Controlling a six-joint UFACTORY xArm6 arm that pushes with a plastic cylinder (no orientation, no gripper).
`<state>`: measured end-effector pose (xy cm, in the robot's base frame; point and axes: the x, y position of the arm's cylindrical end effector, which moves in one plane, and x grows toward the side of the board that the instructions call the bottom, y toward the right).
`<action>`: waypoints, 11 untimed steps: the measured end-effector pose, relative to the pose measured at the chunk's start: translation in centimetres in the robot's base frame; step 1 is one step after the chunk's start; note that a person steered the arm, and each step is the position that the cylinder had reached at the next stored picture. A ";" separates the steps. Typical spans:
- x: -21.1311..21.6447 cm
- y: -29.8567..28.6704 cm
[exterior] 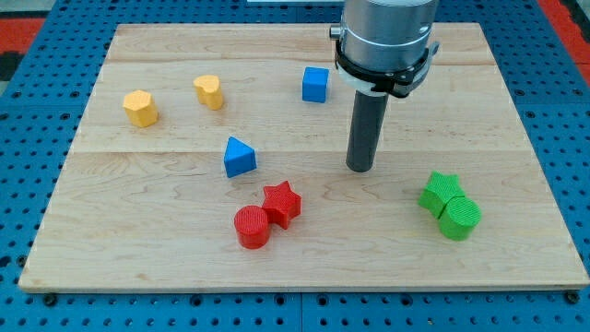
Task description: Push the blue cube closer to the blue triangle
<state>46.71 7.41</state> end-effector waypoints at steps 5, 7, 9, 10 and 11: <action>-4.6 -2.6; -12.6 1.1; -14.9 -6.5; -13.6 -11.1; -13.4 -15.5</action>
<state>33.33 -8.05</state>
